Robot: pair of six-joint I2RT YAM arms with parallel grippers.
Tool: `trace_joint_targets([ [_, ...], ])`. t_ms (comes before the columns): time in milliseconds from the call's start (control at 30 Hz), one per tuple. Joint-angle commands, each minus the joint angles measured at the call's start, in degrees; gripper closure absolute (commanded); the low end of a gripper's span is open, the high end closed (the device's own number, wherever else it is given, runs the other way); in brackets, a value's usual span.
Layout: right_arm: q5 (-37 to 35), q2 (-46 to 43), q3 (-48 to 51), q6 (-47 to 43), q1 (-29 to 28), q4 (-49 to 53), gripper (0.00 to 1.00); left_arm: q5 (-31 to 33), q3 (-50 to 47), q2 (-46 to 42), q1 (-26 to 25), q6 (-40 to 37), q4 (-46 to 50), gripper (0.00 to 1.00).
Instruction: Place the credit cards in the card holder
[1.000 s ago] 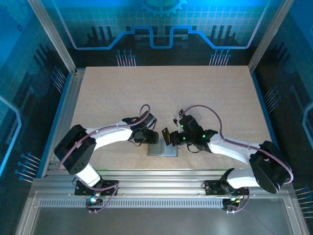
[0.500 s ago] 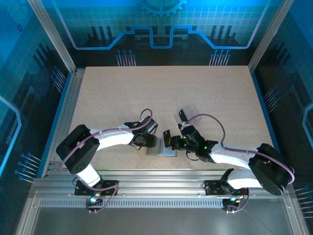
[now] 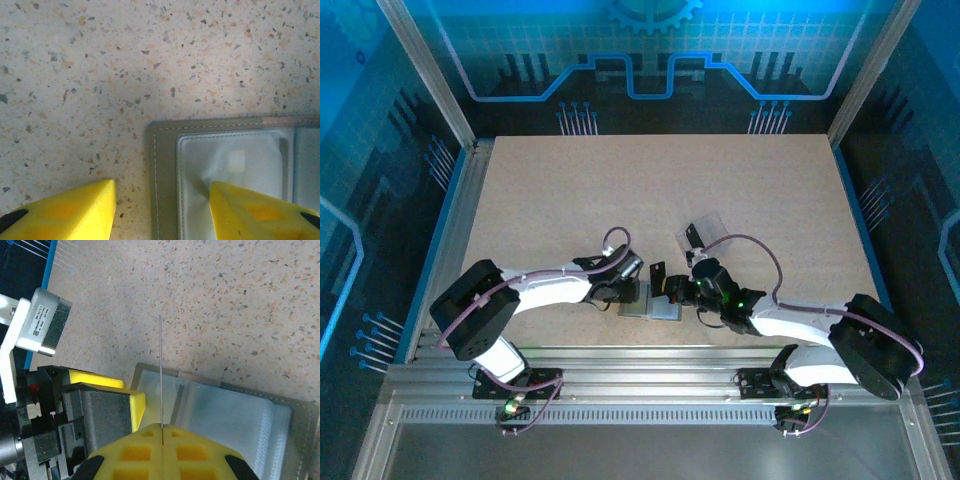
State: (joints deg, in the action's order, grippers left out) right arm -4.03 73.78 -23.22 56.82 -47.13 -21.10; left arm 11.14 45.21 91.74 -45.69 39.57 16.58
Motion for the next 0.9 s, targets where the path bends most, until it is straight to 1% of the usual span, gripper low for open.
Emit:
trace_joint_targets([
  [0, -1.5, 2.1, 0.4, 1.4, -1.2, -2.8, 1.0, -6.6, -3.1, 2.1, -2.3, 2.8, 1.1, 0.47],
  [200, -2.0, 4.7, -0.7, 1.4, -2.1, -2.9, 1.0, -6.5, -4.1, 1.3, -2.4, 3.4, 1.0, 0.47],
  [467, -0.9, 7.7, -1.8, 3.2, -2.3, -4.7, 1.0, -6.9, -4.7, 0.9, -2.6, 3.7, 0.5, 0.48],
  [867, 0.5, 8.6, -1.7, 7.0, -2.4, -6.8, 1.0, -6.6, -6.3, -0.2, -3.2, 5.1, 0.0, 0.48],
])
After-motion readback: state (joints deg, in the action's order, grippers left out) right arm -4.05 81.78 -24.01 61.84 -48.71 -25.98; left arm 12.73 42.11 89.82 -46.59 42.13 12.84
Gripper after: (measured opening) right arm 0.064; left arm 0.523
